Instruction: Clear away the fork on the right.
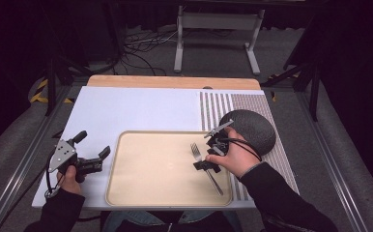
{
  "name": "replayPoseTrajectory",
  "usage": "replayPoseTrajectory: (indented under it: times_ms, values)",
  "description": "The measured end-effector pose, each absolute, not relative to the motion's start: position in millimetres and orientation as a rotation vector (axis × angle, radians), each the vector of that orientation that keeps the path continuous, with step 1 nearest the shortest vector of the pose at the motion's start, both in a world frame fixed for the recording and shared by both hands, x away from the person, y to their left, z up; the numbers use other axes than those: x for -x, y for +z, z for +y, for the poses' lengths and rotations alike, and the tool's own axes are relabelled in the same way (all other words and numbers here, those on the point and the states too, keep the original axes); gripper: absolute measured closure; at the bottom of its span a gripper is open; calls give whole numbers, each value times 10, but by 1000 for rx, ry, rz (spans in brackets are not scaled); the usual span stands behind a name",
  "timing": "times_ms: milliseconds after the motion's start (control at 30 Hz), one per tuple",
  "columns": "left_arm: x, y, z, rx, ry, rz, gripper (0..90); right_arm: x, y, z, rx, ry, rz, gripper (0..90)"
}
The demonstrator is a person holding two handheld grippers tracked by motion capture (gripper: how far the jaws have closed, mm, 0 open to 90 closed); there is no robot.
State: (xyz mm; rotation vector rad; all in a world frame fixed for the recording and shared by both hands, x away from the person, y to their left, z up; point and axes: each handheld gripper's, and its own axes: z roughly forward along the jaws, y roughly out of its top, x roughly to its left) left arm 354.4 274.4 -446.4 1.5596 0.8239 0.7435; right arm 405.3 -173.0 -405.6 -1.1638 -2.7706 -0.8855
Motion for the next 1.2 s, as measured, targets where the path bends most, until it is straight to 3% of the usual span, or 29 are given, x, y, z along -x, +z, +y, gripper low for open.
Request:
replayPoseTrajectory:
  times_ms: [300, 467, 600, 633, 700, 833, 1200]
  values:
    - [-3543, -4463, 2746, -1561, 745, 825, 6, -4115, -4017, -1669, 857, -1035, -2872, 305]
    - [-3543, -4461, 2750, -1560, 746, 825, 5, -4138, -4023, -1641, 736, -1059, -2925, 526]
    - [-3543, -4463, 2745, -1557, 747, 825, 5, -4162, -4009, -1621, 636, -1075, -2981, 626]
    - [-3543, -4462, 2747, -1559, 746, 825, 5, -4170, -4010, -1598, 593, -1078, -3002, 689]
    - [-3544, -4463, 2748, -1558, 747, 825, 5, -4171, -4011, -1588, 579, -1071, -3013, 714]
    - [-3543, -4462, 2750, -1560, 746, 824, 5, -4197, -4049, -1533, 497, -1027, -3070, 878]
    - [-3545, -4462, 2752, -1560, 745, 824, 5, -4320, -4250, -1466, 472, -1021, -3095, 900]
